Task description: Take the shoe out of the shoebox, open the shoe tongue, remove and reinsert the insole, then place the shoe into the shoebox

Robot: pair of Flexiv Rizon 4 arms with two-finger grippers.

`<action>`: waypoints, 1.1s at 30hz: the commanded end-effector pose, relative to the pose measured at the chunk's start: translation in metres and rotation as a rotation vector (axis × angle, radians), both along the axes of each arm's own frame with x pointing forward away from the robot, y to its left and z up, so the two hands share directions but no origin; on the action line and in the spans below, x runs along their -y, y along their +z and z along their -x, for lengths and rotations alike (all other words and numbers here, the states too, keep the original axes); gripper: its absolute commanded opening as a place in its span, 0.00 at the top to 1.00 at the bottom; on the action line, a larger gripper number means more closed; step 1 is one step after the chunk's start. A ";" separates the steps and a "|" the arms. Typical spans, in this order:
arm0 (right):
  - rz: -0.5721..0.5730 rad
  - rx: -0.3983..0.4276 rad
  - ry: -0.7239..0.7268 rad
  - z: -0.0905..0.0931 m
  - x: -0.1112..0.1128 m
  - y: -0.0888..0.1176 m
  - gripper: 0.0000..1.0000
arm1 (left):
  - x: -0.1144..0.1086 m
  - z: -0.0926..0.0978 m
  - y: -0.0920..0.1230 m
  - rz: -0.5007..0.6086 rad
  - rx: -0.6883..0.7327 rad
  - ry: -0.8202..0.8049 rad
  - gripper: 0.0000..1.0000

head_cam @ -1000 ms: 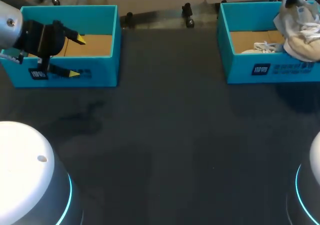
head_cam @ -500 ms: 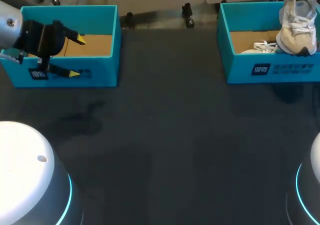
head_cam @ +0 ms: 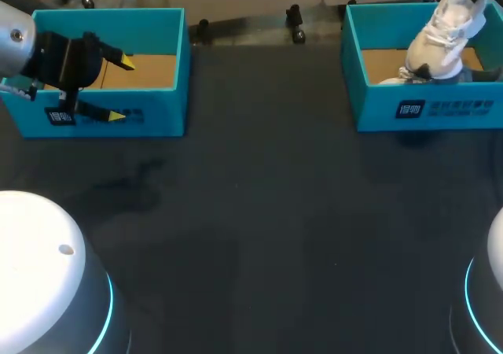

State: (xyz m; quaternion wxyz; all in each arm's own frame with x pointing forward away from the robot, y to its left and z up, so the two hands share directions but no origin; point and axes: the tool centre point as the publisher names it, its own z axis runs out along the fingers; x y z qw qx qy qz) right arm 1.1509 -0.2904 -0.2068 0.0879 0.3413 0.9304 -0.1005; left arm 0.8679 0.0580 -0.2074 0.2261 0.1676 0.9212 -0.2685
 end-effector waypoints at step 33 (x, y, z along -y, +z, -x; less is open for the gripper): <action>-0.043 0.129 -0.787 0.030 0.020 0.007 1.00 | 0.000 0.001 0.000 -0.003 0.001 0.001 0.00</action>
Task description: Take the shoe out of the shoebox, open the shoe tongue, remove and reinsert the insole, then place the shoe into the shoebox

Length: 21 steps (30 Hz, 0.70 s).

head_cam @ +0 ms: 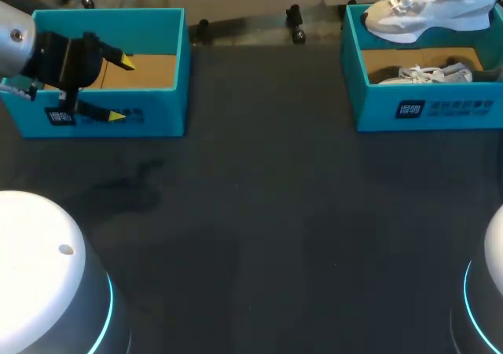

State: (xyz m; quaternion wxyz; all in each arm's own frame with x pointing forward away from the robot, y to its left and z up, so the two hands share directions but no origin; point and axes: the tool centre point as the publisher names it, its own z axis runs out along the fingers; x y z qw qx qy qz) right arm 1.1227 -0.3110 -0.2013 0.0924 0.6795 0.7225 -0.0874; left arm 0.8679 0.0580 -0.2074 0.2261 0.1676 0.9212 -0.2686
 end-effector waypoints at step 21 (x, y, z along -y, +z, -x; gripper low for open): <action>0.005 0.030 -0.112 -0.001 0.002 -0.006 1.00 | 0.000 0.001 0.000 -0.003 0.001 0.001 0.00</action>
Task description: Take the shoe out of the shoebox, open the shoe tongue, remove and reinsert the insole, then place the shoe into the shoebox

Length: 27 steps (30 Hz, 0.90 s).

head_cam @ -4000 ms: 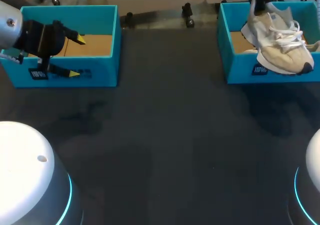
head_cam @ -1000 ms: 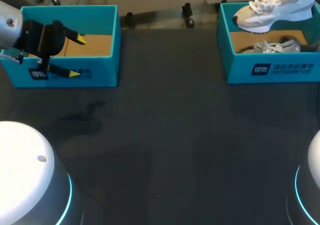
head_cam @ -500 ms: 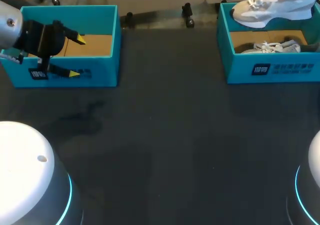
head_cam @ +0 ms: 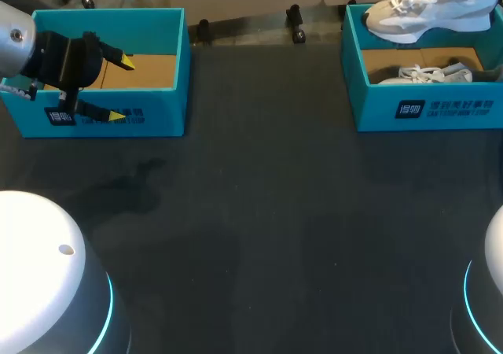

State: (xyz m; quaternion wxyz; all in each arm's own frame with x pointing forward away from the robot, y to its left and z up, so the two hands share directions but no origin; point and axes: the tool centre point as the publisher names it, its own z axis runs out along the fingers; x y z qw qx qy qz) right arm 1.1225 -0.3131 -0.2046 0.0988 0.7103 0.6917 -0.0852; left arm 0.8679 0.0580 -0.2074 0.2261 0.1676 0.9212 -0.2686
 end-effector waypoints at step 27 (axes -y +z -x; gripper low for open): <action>0.033 0.020 -0.071 -0.025 0.026 -0.047 1.00 | 0.000 0.001 0.000 -0.003 0.001 0.001 0.00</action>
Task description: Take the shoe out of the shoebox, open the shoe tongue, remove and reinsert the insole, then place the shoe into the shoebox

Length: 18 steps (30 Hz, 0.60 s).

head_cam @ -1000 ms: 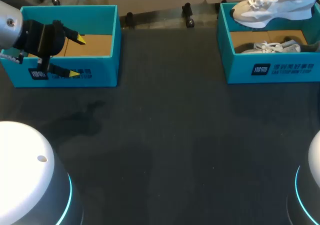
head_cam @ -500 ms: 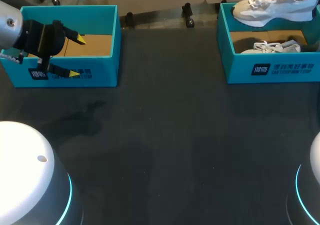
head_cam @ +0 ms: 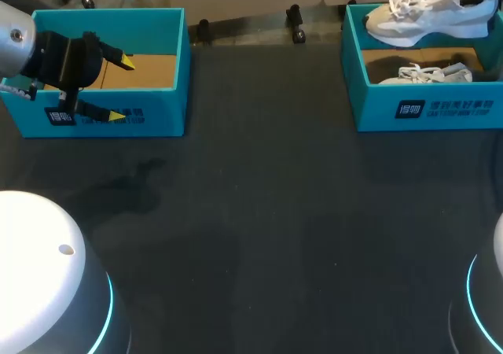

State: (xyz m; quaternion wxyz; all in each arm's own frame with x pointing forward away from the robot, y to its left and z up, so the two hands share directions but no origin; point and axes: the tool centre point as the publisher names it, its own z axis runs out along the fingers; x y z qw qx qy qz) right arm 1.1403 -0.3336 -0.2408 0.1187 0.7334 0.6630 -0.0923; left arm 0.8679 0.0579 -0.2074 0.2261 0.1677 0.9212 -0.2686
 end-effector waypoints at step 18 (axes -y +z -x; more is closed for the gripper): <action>0.011 -0.022 -0.014 -0.017 0.018 -0.041 1.00 | 0.000 0.001 0.000 -0.003 0.001 0.002 0.00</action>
